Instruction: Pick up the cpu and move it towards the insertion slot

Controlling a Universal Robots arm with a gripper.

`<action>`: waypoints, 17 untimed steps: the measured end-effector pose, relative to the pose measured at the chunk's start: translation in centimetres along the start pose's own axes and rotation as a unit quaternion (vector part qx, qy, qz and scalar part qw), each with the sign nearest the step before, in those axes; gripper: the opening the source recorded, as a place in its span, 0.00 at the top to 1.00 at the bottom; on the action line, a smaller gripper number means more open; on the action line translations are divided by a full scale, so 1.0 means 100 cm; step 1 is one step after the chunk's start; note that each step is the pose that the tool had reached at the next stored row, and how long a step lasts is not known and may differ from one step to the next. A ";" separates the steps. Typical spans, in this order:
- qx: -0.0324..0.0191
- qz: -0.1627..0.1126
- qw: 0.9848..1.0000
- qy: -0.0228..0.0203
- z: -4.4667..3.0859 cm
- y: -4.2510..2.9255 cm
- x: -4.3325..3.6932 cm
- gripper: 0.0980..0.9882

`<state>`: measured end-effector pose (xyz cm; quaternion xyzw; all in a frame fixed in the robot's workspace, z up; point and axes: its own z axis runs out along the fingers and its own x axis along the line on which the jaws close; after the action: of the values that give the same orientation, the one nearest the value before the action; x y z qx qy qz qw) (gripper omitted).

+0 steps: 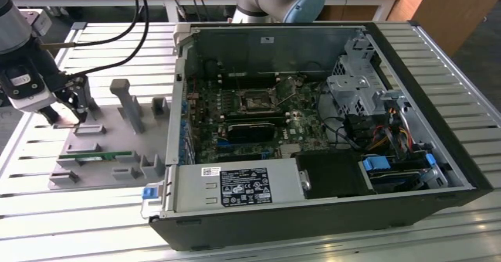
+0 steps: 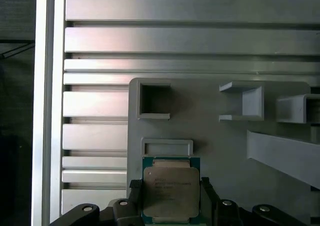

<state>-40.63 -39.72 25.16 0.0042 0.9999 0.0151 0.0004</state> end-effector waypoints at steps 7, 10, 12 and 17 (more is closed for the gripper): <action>0.000 0.000 1.000 0.000 -0.0042 0.0001 -0.0001 0.50; 0.000 0.000 1.000 0.000 -0.0067 0.0002 -0.0002 0.50; 0.000 0.000 1.000 0.000 -0.0081 0.0002 -0.0001 0.50; 0.000 0.000 1.000 0.000 -0.0111 0.0003 -0.0002 0.50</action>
<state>-40.62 -39.72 26.27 0.0042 0.9999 0.0151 0.0004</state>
